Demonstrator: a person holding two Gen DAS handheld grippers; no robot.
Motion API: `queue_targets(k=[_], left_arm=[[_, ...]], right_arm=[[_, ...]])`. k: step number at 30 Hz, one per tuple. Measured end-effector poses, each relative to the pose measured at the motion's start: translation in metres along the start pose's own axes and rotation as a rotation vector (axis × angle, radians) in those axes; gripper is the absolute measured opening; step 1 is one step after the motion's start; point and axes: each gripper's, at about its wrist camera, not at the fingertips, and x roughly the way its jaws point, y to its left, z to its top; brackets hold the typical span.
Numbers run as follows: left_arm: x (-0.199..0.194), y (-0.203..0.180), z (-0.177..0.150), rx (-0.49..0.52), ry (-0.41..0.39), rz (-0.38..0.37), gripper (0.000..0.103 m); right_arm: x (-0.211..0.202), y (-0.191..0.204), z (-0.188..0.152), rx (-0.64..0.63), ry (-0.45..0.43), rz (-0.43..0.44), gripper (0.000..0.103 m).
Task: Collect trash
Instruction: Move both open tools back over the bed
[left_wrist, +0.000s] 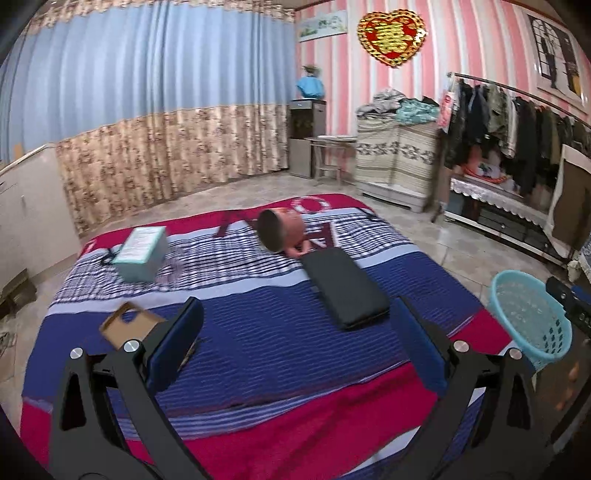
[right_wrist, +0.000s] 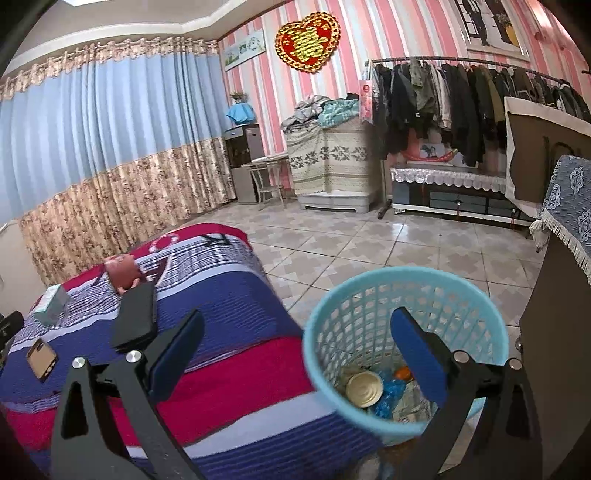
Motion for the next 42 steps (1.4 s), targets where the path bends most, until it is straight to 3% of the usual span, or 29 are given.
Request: queue_targets(k=[10, 17, 21, 28, 42], left_arm=[[-0.032, 0.021, -0.028, 0.08, -0.007, 0.108, 0.098], [-0.055, 0.037, -0.03, 0.018, -0.039, 0.024, 0.098], [-0.068, 0.042, -0.033, -0.02, -0.084, 0.028, 0.098], [-0.071, 0.047, -0.044, -0.062, -0.089, -0.022, 0.098], [-0.077, 0.039, -0.049, -0.056, -0.134, -0.034, 0.098]], right_arm=[[-0.043, 0.057, -0.022, -0.102, -0.048, 0.077, 0.098], [-0.061, 0.086, -0.038, -0.175, -0.025, 0.094, 0.098], [-0.077, 0.099, -0.048, -0.216, -0.045, 0.104, 0.098], [-0.083, 0.105, -0.05, -0.218, -0.045, 0.11, 0.099], [-0.086, 0.108, -0.051, -0.217, -0.054, 0.105, 0.099]])
